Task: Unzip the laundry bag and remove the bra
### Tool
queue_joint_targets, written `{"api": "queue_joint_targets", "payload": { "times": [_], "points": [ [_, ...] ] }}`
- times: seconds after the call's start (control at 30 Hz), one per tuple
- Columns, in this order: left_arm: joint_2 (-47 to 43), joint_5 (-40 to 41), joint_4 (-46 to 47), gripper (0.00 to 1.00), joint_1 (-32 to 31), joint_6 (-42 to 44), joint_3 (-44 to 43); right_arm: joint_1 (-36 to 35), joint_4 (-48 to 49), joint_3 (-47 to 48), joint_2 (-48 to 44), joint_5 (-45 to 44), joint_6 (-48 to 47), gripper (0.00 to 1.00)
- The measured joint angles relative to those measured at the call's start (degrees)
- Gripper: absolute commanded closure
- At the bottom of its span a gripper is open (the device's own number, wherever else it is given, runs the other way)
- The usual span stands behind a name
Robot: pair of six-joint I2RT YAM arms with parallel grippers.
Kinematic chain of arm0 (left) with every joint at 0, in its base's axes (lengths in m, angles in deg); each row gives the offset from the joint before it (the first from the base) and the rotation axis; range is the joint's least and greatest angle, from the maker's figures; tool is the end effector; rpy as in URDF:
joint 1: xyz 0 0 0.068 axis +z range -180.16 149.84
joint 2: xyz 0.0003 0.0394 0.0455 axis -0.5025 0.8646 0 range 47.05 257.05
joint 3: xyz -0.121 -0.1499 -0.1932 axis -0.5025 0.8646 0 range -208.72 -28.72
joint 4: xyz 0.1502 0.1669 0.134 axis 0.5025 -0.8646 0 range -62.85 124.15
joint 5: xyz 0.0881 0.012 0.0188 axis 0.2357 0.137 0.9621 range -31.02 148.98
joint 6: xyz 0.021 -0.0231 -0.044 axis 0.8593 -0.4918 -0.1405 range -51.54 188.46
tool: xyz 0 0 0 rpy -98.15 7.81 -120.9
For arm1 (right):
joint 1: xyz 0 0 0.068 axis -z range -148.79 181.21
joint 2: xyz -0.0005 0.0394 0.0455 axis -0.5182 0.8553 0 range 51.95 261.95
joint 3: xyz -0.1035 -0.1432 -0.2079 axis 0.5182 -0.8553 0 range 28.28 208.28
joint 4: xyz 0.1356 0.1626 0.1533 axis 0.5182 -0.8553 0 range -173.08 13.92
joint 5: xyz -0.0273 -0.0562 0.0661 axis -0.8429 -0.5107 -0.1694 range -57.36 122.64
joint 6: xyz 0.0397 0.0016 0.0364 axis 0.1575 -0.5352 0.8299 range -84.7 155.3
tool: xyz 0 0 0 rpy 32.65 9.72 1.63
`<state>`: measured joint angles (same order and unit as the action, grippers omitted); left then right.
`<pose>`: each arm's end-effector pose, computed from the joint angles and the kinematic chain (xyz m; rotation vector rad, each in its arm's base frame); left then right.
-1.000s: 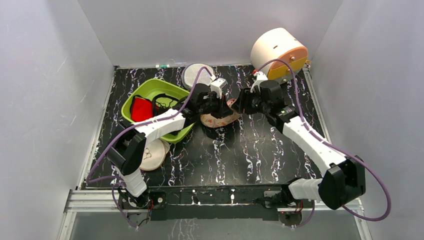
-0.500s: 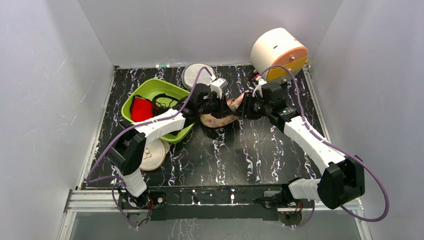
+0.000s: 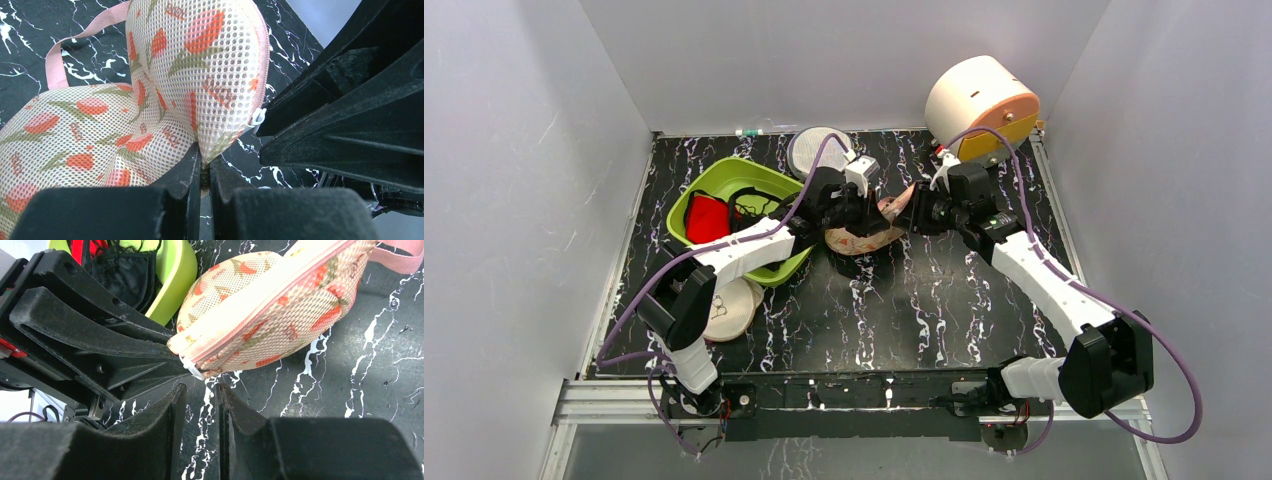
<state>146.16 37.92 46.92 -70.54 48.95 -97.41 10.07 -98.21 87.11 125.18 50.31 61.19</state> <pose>0.3008 -0.2725 0.2693 0.6235 1.8994 -1.0421 0.2598 0.1121 0.2993 -0.0838 2.2882 0.7841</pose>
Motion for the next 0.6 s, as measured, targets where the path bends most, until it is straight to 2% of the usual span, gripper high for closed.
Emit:
{"api": "queue_joint_targets", "payload": {
  "times": [0.33, 0.43, 0.6],
  "points": [
    [0.0, -0.1, -0.1, 1.0, 0.0, 0.0, 0.0, 0.1, 3.0, 0.3, 1.8, -1.2, 0.9, 0.74],
    [0.0, -0.1, -0.2, 1.0, -0.1, 0.0, 0.0, 0.1, 3.5, 0.4, 2.2, -1.3, 1.2, 0.78],
    [0.0, 0.4, -0.3, 1.0, -0.3, 0.4, -0.1, 0.1, 3.9, 0.6, 2.5, -1.4, 1.3, 0.9]
  ]
}}
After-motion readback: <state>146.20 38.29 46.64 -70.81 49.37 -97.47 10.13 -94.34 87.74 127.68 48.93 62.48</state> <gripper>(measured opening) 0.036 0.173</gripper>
